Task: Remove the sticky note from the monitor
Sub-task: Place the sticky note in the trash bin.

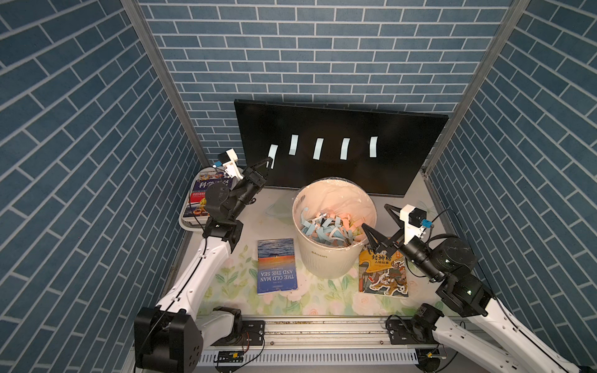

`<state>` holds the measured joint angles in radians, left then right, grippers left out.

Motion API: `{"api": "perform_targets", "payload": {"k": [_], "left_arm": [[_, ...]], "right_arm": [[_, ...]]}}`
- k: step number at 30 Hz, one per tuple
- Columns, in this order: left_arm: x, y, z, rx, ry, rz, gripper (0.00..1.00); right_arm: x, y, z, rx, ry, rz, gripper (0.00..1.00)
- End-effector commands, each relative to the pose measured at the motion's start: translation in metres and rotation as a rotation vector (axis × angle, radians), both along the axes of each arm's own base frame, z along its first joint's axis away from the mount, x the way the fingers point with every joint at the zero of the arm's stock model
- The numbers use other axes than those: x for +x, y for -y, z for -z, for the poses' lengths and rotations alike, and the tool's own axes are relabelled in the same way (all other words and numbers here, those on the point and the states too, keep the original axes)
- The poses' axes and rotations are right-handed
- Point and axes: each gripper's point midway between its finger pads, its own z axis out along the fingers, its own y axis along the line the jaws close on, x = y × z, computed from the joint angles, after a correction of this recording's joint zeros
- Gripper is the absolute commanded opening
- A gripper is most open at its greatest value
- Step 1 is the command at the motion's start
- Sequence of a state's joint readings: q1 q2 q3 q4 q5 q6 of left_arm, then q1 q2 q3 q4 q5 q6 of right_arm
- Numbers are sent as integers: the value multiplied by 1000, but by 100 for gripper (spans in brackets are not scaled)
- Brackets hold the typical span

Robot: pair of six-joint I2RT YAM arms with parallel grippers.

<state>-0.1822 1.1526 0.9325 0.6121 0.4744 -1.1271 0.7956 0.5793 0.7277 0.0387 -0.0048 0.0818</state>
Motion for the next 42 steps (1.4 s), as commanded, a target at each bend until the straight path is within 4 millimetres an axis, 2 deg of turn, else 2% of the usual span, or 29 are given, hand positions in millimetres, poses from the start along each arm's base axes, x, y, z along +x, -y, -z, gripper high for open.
{"api": "perform_targets", "payload": {"k": [1, 10, 17, 24, 33, 42], "left_arm": [[-11, 10, -8, 78, 32, 10, 0], [-33, 43, -14, 238, 57, 40, 0], [-45, 74, -3, 347, 57, 91, 0], [-51, 93, 8, 457, 51, 97, 0], [-59, 134, 20, 636, 56, 119, 0], [-65, 162, 27, 809, 63, 117, 0]], "right_arm": [[0, 3, -10, 45, 17, 6, 100], [-2, 8, -12, 59, 22, 19, 100], [-1, 9, -12, 63, 18, 26, 100], [1, 8, -11, 63, 11, 27, 100], [4, 6, -8, 56, -23, 30, 100], [9, 1, -4, 36, -68, 26, 100]]}}
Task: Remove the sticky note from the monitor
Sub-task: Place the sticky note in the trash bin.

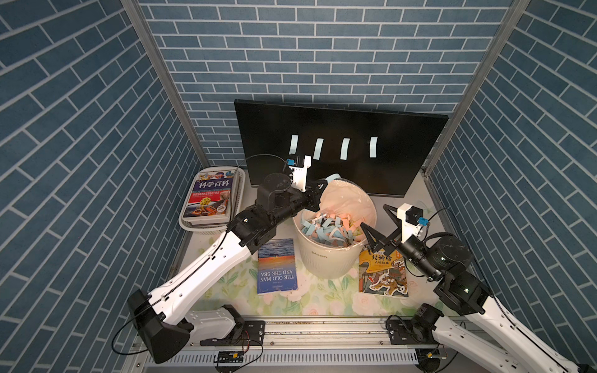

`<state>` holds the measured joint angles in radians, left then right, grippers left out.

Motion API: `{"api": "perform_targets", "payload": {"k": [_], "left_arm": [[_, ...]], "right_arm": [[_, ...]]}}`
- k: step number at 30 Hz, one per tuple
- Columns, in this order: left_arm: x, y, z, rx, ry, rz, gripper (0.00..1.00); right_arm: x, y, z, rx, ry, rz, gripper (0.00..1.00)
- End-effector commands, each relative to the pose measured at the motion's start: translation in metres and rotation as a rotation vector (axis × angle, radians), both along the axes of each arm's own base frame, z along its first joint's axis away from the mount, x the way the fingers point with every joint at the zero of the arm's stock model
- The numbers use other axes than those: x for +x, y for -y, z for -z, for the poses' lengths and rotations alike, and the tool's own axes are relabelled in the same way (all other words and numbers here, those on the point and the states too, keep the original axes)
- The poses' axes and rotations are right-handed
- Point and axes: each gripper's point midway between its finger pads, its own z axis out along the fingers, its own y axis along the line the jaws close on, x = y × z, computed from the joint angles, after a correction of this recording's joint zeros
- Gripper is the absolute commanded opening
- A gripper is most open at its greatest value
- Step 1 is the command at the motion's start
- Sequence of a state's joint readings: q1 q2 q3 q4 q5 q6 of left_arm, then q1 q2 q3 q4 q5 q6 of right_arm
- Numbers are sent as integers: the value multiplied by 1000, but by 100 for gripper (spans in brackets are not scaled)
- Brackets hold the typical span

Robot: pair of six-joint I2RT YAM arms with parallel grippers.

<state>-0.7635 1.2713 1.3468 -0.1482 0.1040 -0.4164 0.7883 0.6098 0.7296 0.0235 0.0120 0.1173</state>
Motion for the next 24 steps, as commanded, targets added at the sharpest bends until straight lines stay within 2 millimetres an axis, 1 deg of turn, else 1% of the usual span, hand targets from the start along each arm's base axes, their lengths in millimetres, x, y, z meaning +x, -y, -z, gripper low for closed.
{"api": "perform_targets", "payload": {"k": [1, 4, 10, 12, 18, 20, 24], "left_arm": [[-1, 3, 4, 111, 26, -25, 0], [-3, 10, 10, 171, 28, -33, 0], [-3, 17, 24, 275, 22, -47, 0], [-4, 19, 27, 294, 21, -45, 2], [-8, 26, 38, 328, 10, -7, 16], [-11, 28, 40, 324, 10, 7, 26], [-13, 28, 40, 314, 13, 19, 39]], "right_arm": [[0, 4, -16, 41, -13, 7, 99], [1, 3, -14, 43, -17, 4, 100], [2, 3, -13, 43, -20, 7, 100], [3, 3, -12, 42, -22, 10, 100], [5, 4, -12, 44, -26, 10, 100], [5, 4, -12, 46, -26, 8, 100], [6, 4, -11, 44, -28, 7, 100]]}}
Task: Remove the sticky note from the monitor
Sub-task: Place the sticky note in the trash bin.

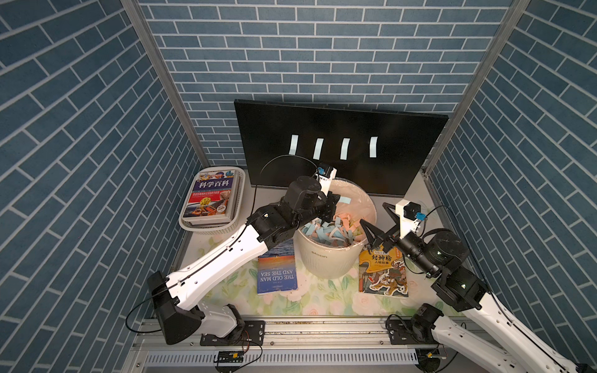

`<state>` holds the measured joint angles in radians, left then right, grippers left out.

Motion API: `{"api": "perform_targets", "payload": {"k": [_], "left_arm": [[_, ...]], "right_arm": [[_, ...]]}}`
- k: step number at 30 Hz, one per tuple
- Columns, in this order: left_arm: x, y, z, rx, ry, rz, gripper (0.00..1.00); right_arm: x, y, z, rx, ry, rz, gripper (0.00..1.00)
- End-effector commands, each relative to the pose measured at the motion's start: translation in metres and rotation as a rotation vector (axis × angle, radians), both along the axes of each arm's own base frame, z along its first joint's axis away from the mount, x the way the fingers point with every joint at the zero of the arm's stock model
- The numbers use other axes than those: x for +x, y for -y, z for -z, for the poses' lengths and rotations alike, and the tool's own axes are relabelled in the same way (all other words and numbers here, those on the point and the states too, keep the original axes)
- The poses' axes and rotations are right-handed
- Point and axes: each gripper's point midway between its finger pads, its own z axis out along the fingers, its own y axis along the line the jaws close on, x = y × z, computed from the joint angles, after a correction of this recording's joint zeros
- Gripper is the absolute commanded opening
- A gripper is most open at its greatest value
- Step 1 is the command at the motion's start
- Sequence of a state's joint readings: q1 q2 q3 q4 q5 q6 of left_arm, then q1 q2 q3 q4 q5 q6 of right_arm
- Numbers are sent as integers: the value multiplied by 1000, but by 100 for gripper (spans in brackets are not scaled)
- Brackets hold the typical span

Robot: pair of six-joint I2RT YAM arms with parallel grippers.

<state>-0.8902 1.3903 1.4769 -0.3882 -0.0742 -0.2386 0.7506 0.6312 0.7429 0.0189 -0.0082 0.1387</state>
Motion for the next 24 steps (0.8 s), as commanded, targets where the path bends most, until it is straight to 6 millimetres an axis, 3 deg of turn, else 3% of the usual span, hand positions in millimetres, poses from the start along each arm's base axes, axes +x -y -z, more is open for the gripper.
{"api": "perform_targets", "payload": {"k": [1, 13, 19, 24], "left_arm": [[-6, 2, -3, -10, 9, 23, 41], [-14, 7, 1, -33, 9, 87, 53], [-15, 6, -2, -82, -1, 127, 54], [-13, -1, -11, -168, -13, 160, 55]], "right_arm": [[-2, 1, -12, 40, -3, -8, 100], [8, -11, -18, 34, -34, -25, 100], [28, -28, -22, 1, -92, -18, 97], [50, -40, -13, -55, -154, 18, 93]]}}
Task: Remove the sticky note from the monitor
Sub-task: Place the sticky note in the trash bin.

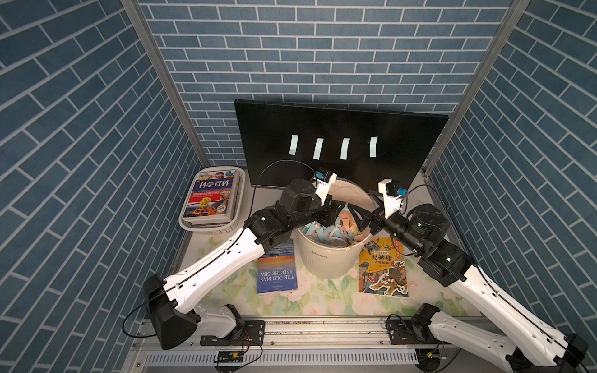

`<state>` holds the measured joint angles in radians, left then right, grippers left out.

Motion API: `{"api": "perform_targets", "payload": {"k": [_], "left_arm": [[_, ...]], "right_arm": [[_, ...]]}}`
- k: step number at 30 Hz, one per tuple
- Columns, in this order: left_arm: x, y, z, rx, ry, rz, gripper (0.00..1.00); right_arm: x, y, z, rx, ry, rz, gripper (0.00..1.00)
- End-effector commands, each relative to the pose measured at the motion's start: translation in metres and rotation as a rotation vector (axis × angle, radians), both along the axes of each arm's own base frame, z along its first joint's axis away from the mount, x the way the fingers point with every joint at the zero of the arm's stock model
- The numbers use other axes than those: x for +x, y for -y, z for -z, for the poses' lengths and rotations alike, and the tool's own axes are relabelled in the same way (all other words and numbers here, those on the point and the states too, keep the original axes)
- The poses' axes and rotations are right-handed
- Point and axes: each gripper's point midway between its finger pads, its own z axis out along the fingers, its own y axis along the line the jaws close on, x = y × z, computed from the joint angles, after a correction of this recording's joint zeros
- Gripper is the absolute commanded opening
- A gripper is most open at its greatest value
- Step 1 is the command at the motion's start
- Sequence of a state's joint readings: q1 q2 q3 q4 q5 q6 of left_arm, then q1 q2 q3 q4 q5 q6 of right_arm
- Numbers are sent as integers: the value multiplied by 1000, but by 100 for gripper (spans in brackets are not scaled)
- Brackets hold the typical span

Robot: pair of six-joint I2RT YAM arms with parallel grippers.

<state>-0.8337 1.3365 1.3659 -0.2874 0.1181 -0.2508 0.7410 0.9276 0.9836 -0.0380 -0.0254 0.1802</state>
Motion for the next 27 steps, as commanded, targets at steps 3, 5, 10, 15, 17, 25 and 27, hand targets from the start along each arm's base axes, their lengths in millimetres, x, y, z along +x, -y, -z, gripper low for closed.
{"api": "perform_targets", "payload": {"k": [3, 5, 10, 15, 17, 25, 27], "left_arm": [[-2, -6, -24, -124, 8, 54, 55], [-2, -9, -28, -153, 2, 67, 55], [-5, -8, -33, -209, -13, 113, 56], [-10, -5, -33, -226, -24, 149, 58], [-8, -7, -34, -231, -23, 140, 59], [-2, -20, -43, -283, -15, 106, 63], [3, -24, -44, -283, -12, 81, 63]], "right_arm": [[16, -6, 11, -45, -75, 37, 90], [21, -7, 18, -69, -91, 52, 90], [32, -13, 31, -140, -128, 68, 88], [43, -11, 38, -196, -138, 124, 87], [44, -9, 40, -207, -138, 137, 87], [45, -6, 46, -232, -139, 152, 88], [44, -5, 44, -223, -132, 148, 88]]}}
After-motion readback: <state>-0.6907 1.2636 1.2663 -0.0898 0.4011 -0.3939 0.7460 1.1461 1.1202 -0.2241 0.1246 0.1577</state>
